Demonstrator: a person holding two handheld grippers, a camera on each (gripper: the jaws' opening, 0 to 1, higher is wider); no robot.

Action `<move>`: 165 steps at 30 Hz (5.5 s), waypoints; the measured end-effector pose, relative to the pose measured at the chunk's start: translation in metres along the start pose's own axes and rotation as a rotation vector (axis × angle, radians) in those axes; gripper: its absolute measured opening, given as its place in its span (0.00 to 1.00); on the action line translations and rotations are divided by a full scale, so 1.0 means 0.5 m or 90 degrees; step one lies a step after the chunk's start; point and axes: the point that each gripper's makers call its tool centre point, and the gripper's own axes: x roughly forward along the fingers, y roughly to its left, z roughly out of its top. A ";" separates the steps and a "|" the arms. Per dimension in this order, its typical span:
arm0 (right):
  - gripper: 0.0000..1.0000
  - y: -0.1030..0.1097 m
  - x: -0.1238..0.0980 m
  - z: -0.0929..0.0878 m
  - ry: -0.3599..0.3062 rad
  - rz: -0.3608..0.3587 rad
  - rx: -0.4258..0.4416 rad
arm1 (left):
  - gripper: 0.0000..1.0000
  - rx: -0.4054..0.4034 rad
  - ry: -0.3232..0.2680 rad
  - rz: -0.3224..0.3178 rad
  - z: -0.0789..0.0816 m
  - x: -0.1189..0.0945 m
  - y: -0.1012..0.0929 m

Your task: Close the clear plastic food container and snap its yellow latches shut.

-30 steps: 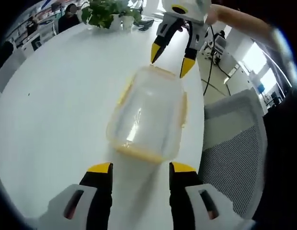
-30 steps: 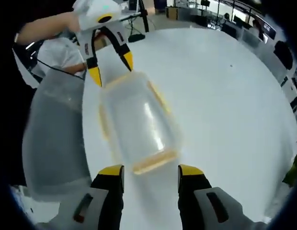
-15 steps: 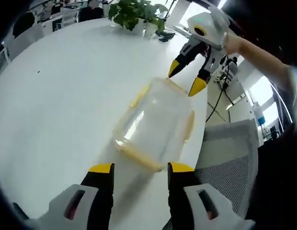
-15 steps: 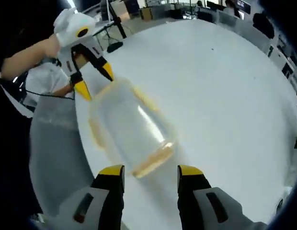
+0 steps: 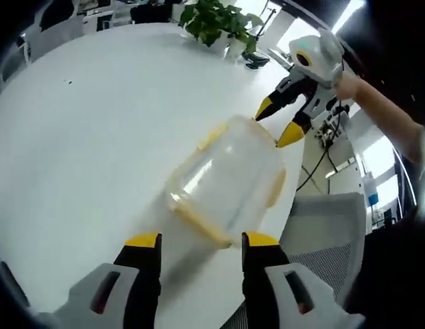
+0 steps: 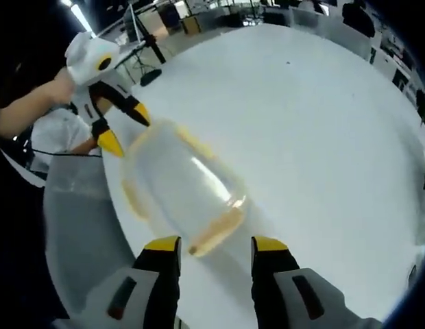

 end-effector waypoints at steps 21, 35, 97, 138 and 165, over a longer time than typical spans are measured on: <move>0.33 -0.006 0.005 0.023 -0.036 0.001 0.089 | 0.47 -0.181 -0.059 0.012 -0.006 0.001 0.022; 0.30 -0.013 0.007 0.024 -0.055 0.013 0.152 | 0.45 -0.307 -0.091 -0.009 -0.004 0.013 0.020; 0.27 0.011 0.021 0.017 -0.047 0.046 0.223 | 0.29 -0.412 -0.132 -0.075 0.011 0.044 -0.015; 0.21 0.011 0.028 0.021 -0.040 0.059 0.304 | 0.25 -0.459 -0.130 -0.053 0.025 0.050 -0.017; 0.25 0.009 0.023 0.009 -0.067 0.060 0.330 | 0.29 -0.444 -0.110 -0.077 0.022 0.044 -0.013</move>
